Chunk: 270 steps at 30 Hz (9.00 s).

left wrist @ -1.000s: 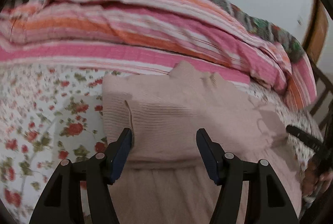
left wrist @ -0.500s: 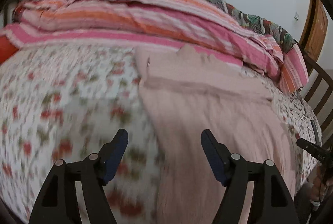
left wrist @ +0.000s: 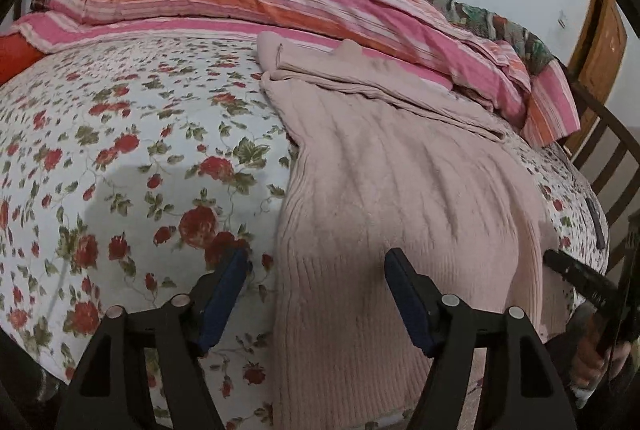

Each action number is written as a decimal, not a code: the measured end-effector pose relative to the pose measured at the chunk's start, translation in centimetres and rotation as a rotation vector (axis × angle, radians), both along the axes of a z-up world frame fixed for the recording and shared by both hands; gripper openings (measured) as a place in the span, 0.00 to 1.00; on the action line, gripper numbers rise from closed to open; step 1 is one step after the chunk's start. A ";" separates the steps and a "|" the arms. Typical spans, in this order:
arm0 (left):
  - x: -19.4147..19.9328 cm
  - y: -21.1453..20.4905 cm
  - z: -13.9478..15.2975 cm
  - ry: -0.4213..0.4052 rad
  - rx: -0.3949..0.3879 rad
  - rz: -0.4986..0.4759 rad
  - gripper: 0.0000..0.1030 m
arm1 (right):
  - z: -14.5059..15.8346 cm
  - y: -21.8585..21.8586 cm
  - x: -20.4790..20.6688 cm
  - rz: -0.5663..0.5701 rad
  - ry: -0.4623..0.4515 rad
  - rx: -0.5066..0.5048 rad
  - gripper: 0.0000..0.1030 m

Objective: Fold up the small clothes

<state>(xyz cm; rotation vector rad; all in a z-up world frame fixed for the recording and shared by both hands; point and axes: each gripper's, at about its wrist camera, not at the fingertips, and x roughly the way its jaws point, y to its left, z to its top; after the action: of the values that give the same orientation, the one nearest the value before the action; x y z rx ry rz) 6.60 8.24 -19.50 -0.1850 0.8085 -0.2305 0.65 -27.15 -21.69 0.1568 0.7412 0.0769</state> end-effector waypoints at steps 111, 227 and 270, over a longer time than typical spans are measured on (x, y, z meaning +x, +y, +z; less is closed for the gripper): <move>-4.3 2.9 4.6 -0.110 -0.382 -0.013 0.06 | 5.0 -3.7 -4.4 0.204 -0.130 0.388 0.05; 5.2 -0.4 3.2 0.014 -0.196 0.060 0.31 | 4.3 -7.5 7.5 0.025 0.135 0.275 0.34; 19.0 -2.9 1.6 0.029 -0.088 0.155 0.10 | 2.6 -4.1 21.9 -0.101 0.067 0.008 0.09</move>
<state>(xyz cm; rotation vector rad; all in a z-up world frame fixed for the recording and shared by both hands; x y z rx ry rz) 25.55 5.37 -17.95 -0.3335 0.8091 -0.1177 22.52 -31.22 -19.05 0.2048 0.7985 -0.0217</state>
